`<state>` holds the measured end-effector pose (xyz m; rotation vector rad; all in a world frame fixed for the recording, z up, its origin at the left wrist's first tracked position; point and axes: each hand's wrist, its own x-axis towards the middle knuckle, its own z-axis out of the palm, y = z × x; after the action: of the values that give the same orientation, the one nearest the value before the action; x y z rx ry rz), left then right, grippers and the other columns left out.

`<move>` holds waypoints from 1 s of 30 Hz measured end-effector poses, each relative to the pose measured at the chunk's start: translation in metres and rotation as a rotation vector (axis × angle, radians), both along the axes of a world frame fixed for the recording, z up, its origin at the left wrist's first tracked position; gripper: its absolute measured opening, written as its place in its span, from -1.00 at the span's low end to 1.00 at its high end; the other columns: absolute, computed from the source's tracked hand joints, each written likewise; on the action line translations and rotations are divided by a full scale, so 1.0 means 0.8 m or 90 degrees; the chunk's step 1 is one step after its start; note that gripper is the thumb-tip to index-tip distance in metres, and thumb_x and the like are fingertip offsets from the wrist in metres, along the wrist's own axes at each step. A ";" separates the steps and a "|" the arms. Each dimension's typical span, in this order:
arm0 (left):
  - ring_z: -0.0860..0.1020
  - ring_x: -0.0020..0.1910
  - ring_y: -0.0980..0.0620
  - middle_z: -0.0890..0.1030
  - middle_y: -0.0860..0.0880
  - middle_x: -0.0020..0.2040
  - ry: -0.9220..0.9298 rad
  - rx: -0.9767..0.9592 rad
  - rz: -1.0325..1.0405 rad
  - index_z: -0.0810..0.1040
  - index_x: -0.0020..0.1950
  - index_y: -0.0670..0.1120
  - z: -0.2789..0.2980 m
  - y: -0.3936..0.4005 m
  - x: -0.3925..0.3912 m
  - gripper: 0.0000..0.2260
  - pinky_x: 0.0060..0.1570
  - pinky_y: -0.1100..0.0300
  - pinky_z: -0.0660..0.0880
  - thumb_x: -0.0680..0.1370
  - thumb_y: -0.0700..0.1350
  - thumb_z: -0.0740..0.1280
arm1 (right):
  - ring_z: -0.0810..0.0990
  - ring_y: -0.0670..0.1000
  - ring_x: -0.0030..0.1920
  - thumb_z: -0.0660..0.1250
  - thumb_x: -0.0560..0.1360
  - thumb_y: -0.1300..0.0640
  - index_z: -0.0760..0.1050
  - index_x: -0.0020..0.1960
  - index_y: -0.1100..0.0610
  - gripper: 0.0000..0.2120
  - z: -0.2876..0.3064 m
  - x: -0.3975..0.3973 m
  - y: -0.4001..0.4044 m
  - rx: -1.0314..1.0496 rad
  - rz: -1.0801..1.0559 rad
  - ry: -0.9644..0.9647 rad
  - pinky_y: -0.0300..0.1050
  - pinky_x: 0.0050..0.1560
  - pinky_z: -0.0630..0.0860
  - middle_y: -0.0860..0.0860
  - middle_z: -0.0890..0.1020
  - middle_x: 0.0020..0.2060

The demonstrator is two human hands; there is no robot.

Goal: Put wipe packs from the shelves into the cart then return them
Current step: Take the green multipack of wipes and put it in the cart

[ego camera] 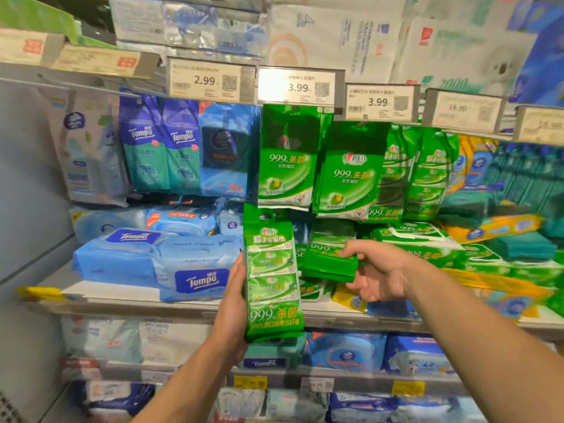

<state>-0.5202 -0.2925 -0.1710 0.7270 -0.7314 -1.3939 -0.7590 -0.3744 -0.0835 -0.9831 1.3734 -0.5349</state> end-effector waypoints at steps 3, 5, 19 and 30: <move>0.59 0.26 -0.20 0.61 -0.10 0.30 -0.007 -0.010 -0.006 0.49 0.38 0.13 0.003 0.001 -0.002 -0.63 0.29 -0.36 0.42 0.63 0.19 0.16 | 0.68 0.10 -0.22 0.56 0.22 0.02 0.44 0.26 0.09 -0.34 -0.014 -0.002 0.003 -0.024 0.025 -0.045 -0.13 -0.39 0.51 0.12 0.60 -0.01; 0.62 0.22 -0.18 0.64 -0.08 0.27 -0.002 -0.008 -0.004 0.51 0.34 0.16 0.006 0.002 -0.003 -0.67 0.24 -0.31 0.48 0.64 0.18 0.14 | 0.72 0.14 -0.03 0.50 0.40 0.00 0.49 0.27 0.14 -0.50 -0.017 0.008 0.000 -0.084 -0.043 -0.096 0.05 -0.12 0.68 0.14 0.69 0.08; 0.59 0.27 -0.17 0.61 -0.10 0.30 -0.024 -0.016 -0.023 0.48 0.39 0.12 0.006 0.006 -0.002 -0.62 0.29 -0.27 0.45 0.61 0.18 0.18 | 0.55 0.21 -0.06 0.32 0.17 0.11 0.46 0.04 0.15 -0.56 -0.053 0.033 0.057 -0.132 -0.055 -0.172 0.20 -0.01 0.51 0.22 0.52 -0.02; 0.45 0.41 -0.23 0.47 -0.16 0.45 -0.063 -0.026 -0.101 0.35 0.53 0.00 -0.026 0.028 0.013 -0.48 0.42 -0.30 0.28 0.63 0.21 0.15 | 0.39 0.02 0.45 0.25 0.14 -0.66 0.38 0.41 -0.30 -0.09 -0.113 0.050 0.097 -0.260 -0.226 -0.227 0.26 0.49 0.22 -0.20 0.45 0.42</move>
<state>-0.5099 -0.2703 -0.1918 0.7231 -0.9093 -1.4902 -0.7193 -0.2965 -0.1741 -0.9091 1.1387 -1.2350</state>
